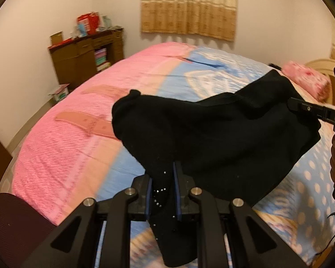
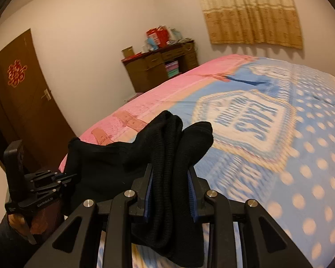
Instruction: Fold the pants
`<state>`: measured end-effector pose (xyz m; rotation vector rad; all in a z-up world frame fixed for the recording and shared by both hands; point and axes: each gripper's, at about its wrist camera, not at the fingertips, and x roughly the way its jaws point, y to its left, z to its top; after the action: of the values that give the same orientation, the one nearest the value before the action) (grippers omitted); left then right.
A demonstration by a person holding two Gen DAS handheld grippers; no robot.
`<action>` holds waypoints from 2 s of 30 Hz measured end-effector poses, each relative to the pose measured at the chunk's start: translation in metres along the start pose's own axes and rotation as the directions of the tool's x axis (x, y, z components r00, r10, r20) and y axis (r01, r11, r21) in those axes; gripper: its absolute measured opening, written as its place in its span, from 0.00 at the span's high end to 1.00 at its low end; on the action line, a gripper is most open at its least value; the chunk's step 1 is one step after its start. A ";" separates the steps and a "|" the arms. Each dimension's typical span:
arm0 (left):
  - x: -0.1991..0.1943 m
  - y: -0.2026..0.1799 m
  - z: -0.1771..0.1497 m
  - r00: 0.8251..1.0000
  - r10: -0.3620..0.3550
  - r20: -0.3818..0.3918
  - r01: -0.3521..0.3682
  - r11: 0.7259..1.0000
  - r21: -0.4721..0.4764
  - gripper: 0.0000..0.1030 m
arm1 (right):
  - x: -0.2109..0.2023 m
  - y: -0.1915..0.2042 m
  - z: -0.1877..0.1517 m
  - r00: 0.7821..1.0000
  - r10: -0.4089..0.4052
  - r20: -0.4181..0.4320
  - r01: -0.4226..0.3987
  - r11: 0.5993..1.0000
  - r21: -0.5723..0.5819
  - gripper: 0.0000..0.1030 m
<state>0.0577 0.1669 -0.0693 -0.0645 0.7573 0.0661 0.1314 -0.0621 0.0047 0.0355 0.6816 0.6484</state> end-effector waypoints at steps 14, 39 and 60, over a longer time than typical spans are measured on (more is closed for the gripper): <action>0.058 0.065 0.004 0.995 0.081 -0.058 -0.088 0.990 -0.114 0.84 | 0.131 0.004 0.032 0.990 0.099 -0.103 -0.099 0.995 0.010 0.73; 0.088 0.074 -0.020 0.979 0.190 -0.074 -0.200 0.967 -0.158 0.20 | 0.179 -0.040 -0.003 0.977 -0.040 -0.210 0.062 0.993 0.098 0.28; -0.053 0.029 -0.030 0.983 0.165 0.084 -0.154 0.980 -0.128 0.19 | -0.002 0.058 -0.029 0.984 -0.154 0.093 0.157 0.987 -0.036 0.26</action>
<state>-0.0038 0.1913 -0.0558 -0.1153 0.6619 0.2667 0.0818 -0.0217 -0.0030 -0.0282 0.5768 0.5079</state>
